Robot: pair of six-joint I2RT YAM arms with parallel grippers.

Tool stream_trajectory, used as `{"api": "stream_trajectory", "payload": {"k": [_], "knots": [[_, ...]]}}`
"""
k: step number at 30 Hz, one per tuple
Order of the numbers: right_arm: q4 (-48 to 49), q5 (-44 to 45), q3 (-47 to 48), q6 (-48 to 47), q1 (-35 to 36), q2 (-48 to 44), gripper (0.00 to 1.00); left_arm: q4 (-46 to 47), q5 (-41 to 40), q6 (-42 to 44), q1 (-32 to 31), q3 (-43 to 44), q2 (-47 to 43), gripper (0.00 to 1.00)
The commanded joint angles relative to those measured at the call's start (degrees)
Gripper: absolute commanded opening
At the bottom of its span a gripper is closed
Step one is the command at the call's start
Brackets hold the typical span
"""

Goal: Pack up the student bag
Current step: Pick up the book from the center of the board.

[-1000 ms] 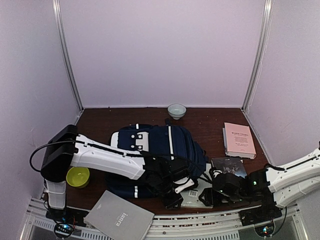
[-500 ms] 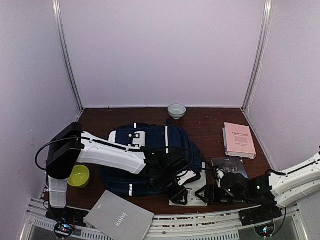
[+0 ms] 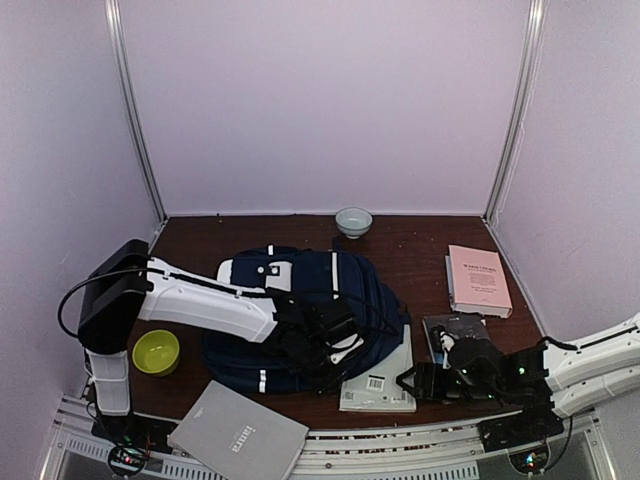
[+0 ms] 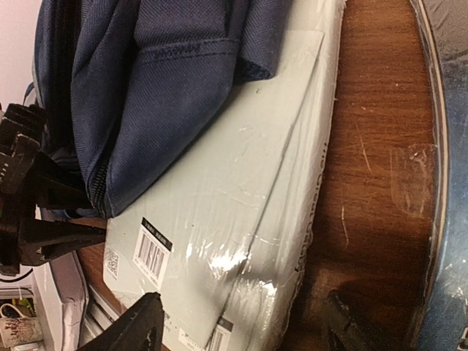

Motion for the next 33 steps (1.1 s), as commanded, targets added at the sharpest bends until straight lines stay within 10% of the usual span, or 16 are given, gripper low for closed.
{"api": "stream_trajectory", "payload": {"k": [1,15,33], "knots": [[-1.1,-5.6,-2.5,0.1,-0.7,2.2,0.75,-6.5,-1.6,6.0,1.4,-0.7,3.0,0.34],[37.6,-23.0,-3.0,8.1,-1.0,10.5,0.72,6.1,9.8,11.2,0.9,0.5,10.4,0.31],[9.8,-6.2,-1.4,7.5,-0.5,-16.0,0.71,10.3,6.9,16.2,-1.2,8.7,12.9,0.28]]}}
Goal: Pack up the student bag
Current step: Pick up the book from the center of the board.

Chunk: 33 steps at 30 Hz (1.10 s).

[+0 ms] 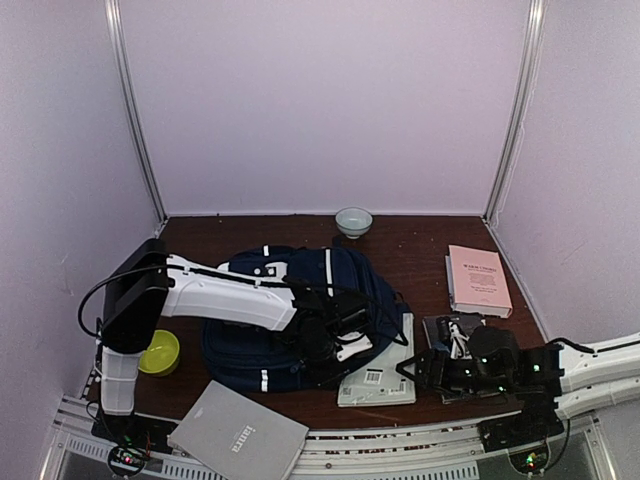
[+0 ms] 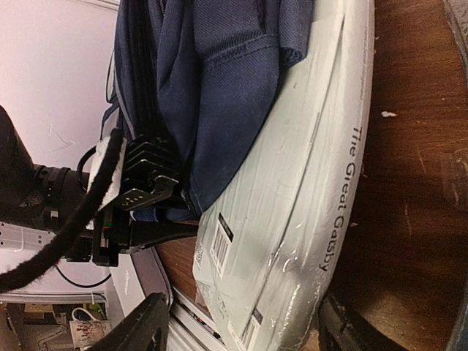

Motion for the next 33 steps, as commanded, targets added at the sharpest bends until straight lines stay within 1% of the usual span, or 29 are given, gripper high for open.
{"api": "stream_trajectory", "payload": {"k": [1,5,7,9,14,18,19,23,25,26,29,33], "knots": [[6.4,0.6,-1.2,1.6,1.2,-6.0,0.71,21.2,4.1,1.7,-2.5,-1.8,5.9,0.28],[3.3,1.9,-1.2,0.4,1.1,-6.6,0.71,22.7,4.8,3.1,-2.5,-0.4,6.4,0.29],[0.9,2.3,-0.5,0.3,1.1,-7.1,0.71,22.6,6.1,4.1,-2.5,2.4,7.6,0.29],[-3.1,3.8,0.5,0.5,1.1,-8.6,0.71,21.9,7.7,4.9,-2.5,7.4,9.6,0.29],[-13.4,9.0,0.3,2.4,0.9,-17.5,0.71,18.1,9.8,4.9,-2.5,19.7,15.0,0.3],[-19.6,12.2,-1.5,4.3,0.7,-25.6,0.71,17.5,10.7,4.7,-2.5,23.6,17.9,0.3],[-22.2,13.0,-1.8,5.1,0.6,-27.2,0.71,17.3,10.9,4.8,-2.5,23.7,18.3,0.3],[-41.2,18.8,0.4,8.7,0.4,-31.2,0.71,17.2,11.1,4.6,-2.5,23.5,18.6,0.3],[-46.5,20.7,1.6,9.2,0.3,-31.0,0.71,17.1,11.1,4.7,-2.5,23.5,18.6,0.3],[-46.9,20.9,1.7,9.1,0.3,-30.3,0.71,17.1,11.2,4.7,-2.5,23.4,18.7,0.3],[-43.4,19.0,1.8,6.6,-0.5,-25.0,0.72,17.1,11.4,4.6,-2.4,23.3,19.0,0.3],[-42.8,16.9,4.9,2.3,-2.7,-13.9,0.75,17.7,11.4,4.4,-2.4,22.4,19.0,0.3]]}}
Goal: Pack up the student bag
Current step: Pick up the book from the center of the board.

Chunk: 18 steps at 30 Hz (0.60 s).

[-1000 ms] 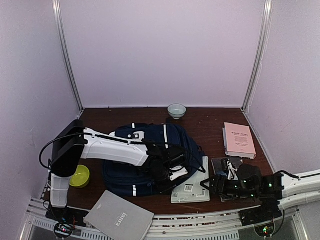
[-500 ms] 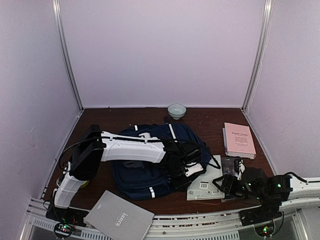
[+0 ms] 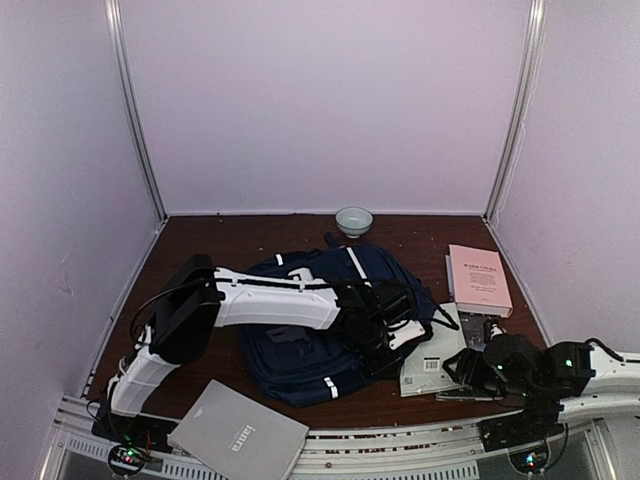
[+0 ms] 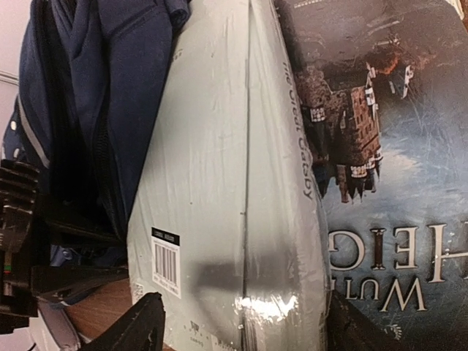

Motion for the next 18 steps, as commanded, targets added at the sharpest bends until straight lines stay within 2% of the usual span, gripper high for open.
{"api": "stream_trajectory", "payload": {"k": [1,5,8,10,13,18], "knots": [[1.8,-3.8,3.0,-5.9,-2.1,8.9,0.75,10.3,3.2,0.4,-1.4,-0.6,3.5,0.3],[25.3,-19.2,-0.4,-7.9,-4.3,12.6,0.7,10.3,3.3,0.7,-1.2,-0.5,3.8,0.3],[35.0,-24.0,-0.1,-7.2,-4.3,12.8,0.62,10.7,3.3,0.6,-0.9,-0.9,3.7,0.3],[39.0,-25.8,1.3,-7.5,-4.4,12.6,0.55,10.9,3.3,0.5,-0.7,-1.2,3.7,0.3],[43.0,-27.4,2.3,-6.6,-4.4,12.9,0.4,11.0,3.0,0.5,-0.5,-1.8,3.4,0.3],[37.3,-23.4,4.3,-6.2,-4.4,11.5,0.1,12.0,2.5,0.7,-0.4,-3.8,1.3,0.3]]}}
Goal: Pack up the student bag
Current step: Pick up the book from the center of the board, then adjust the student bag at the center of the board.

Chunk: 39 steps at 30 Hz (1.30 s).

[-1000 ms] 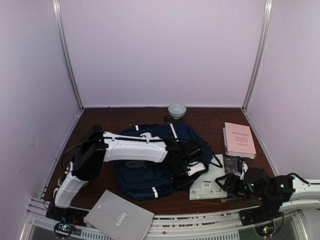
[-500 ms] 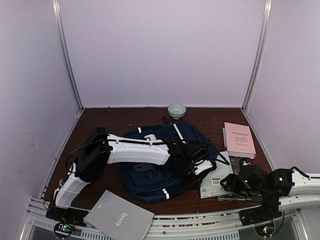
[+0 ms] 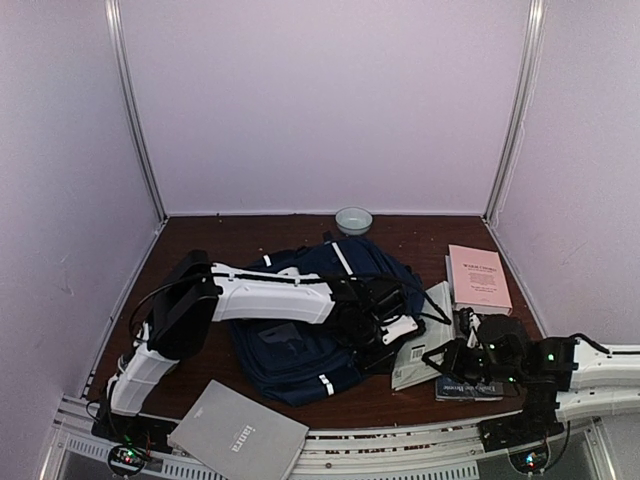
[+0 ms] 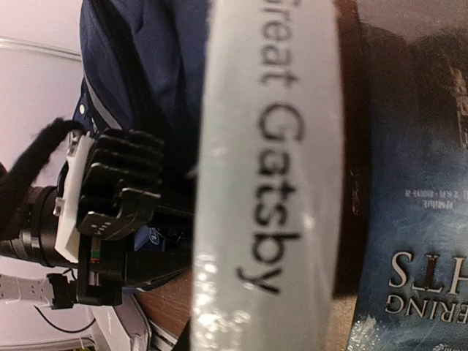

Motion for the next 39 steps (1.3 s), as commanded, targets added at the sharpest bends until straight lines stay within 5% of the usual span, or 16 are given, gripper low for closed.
{"api": "stream_trajectory", "payload": {"k": [1,9,15,24,33,39], "knots": [[8.2,-6.2,4.2,-0.5,1.1,-2.5,0.06,12.1,2.6,0.2,-2.1,-3.1,1.0,0.29],[-28.8,17.3,14.6,-3.6,1.0,-17.1,0.0,9.0,0.7,4.2,-2.1,-11.0,-15.8,0.37],[-44.2,27.9,26.9,-9.9,0.9,-19.1,0.0,2.7,-2.0,5.2,-2.1,-17.3,-27.7,0.53],[-39.0,22.2,39.5,-29.4,-0.7,-2.9,0.0,-4.8,-12.2,-8.1,3.9,-33.9,-35.1,0.53],[-26.6,0.8,38.5,-38.6,-15.7,13.6,0.0,-6.8,-31.2,-12.6,4.6,-43.8,-37.7,0.66],[-26.1,-6.6,38.0,-38.7,-16.1,20.2,0.0,-6.6,-36.0,-13.6,18.0,-50.7,-41.3,0.74]]}}
